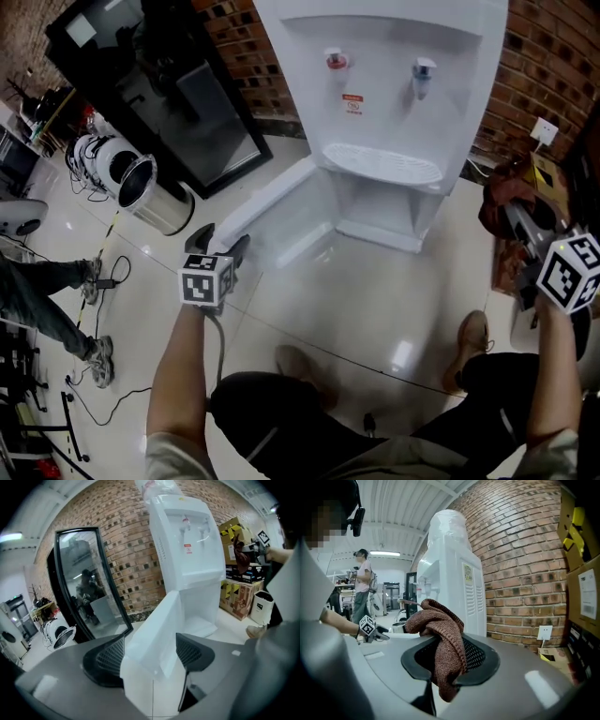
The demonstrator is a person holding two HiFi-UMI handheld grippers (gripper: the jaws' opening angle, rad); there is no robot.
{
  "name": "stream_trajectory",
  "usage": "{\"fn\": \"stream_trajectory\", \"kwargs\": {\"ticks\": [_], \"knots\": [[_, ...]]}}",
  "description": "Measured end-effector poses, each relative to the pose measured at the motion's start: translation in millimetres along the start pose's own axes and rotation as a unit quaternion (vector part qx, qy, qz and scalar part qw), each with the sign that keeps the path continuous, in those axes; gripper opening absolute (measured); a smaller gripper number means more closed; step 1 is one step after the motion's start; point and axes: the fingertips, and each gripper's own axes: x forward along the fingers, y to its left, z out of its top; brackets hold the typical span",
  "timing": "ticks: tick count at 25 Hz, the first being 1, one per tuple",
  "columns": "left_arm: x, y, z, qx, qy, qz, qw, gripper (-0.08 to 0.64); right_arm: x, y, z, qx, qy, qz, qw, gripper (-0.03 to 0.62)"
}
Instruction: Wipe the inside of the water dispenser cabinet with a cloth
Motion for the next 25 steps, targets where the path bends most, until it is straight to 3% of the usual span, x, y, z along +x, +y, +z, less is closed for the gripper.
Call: {"fn": "stream_trajectory", "kwargs": {"ticks": [3, 8, 11, 16, 19, 22, 25], "knots": [[1, 8, -13, -0.029, 0.014, 0.010, 0.9994, 0.345, -12, -6, -3, 0.010, -0.004, -0.008, 1.000, 0.106], [3, 0, -27, -0.020, 0.052, -0.002, 0.9985, 0.344, -24, -13, -1, 0.018, -0.016, -0.013, 1.000, 0.106], [-9, -13, -28, -0.006, 0.062, -0.031, 0.9976, 0.337, -28, -16, 1, 0.021, -0.022, -0.013, 0.999, 0.106], [-36, -43, -35, 0.005, 0.077, -0.097, 0.9923, 0.260, -28, -10, 0, 0.029, -0.026, 0.000, 0.999, 0.106], [-56, -76, -34, 0.039, 0.093, -0.157, 0.9825, 0.213, -32, -7, 2, 0.032, -0.028, 0.012, 0.999, 0.106], [-72, -124, -28, 0.091, 0.101, -0.228, 0.9642, 0.146, -40, -6, 5, 0.031, -0.035, 0.015, 0.999, 0.106], [-77, -174, -19, 0.145, 0.091, -0.276, 0.9458, 0.099, -48, -7, 5, 0.034, -0.040, 0.011, 0.999, 0.106]]}}
